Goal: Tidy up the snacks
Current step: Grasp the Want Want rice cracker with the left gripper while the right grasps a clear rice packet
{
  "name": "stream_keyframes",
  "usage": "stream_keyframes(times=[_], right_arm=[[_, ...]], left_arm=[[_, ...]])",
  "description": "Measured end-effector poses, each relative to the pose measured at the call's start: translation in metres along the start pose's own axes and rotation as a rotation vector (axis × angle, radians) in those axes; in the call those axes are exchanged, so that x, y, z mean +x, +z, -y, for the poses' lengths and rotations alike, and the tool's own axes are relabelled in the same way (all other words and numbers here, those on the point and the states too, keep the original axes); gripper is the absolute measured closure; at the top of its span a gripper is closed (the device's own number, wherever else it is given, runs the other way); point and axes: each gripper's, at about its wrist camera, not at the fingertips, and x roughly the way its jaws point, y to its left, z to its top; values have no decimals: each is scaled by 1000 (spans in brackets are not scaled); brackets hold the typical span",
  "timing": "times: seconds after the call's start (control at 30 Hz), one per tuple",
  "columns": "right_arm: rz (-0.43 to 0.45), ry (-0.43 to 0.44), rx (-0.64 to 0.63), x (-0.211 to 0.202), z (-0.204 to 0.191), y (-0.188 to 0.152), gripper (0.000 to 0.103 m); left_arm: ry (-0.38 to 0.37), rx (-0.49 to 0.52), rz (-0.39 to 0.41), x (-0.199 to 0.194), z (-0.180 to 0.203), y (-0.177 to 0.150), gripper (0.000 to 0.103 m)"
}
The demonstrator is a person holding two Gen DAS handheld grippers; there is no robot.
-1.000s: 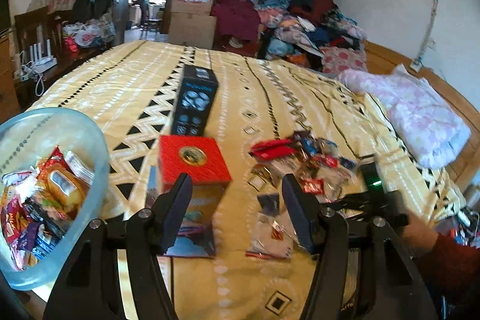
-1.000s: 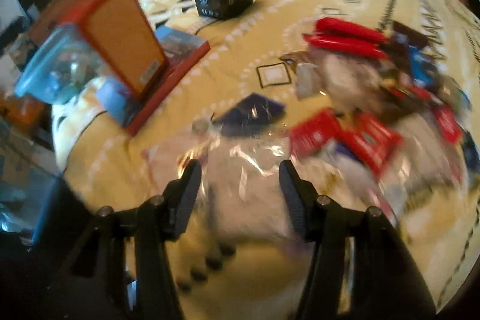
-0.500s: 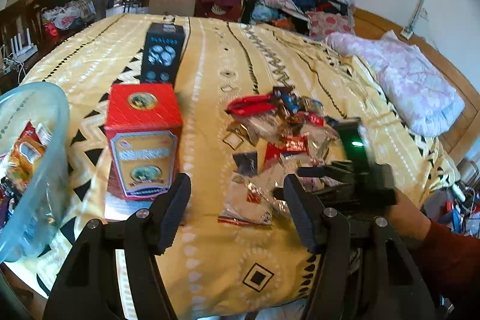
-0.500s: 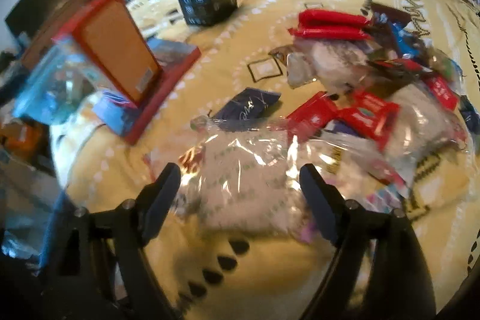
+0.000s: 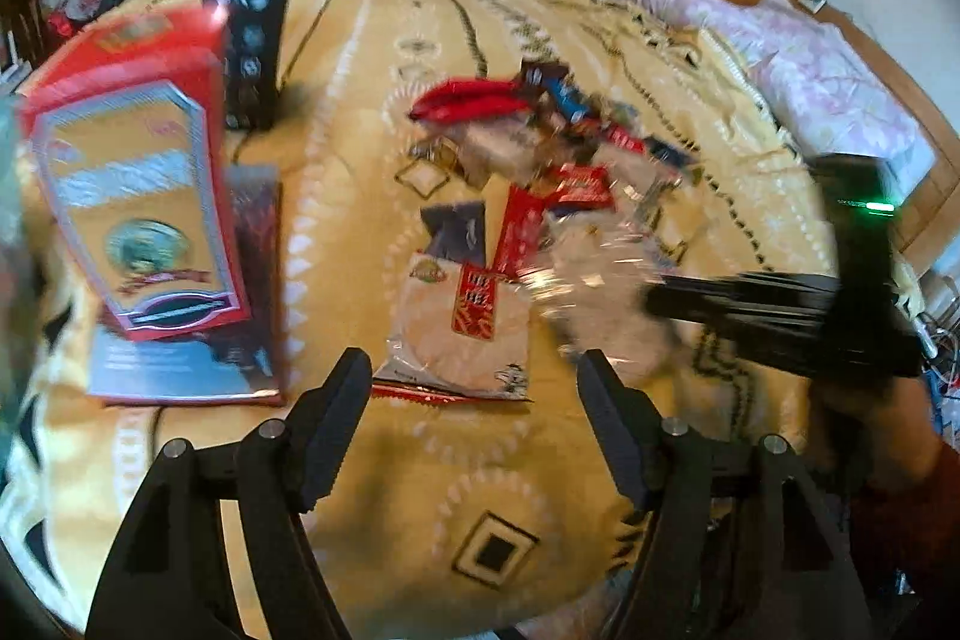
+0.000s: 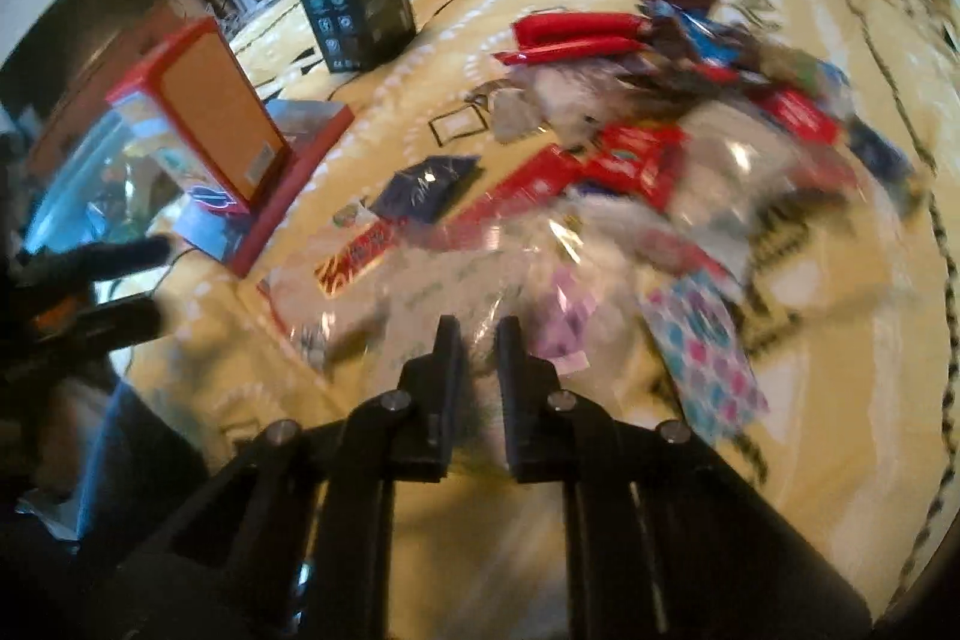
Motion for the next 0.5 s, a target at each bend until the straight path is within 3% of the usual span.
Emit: stream_keyframes(times=[0.1,0.2,0.23,0.27,0.33,0.37,0.5], right_arm=[[-4,-18,50,-11,14,-16,90],[3,-55,121,-18,32,-32,80],[1,-58,135,-20,33,-35,69],[5,-67,147,-23,34,-36,50],[42,-76,175,-31,33,-36,27],[54,-64,193,-32,32,-35,20],[72,-31,296,-27,29,-31,17]], left_arm=[[36,15,-21,26,-2,4,31],[75,36,-55,52,1,8,25],[87,47,-63,58,2,7,25],[96,61,-66,64,4,6,25],[110,65,-73,73,3,5,25],[110,60,-81,76,3,5,24],[100,63,-83,86,4,5,17]])
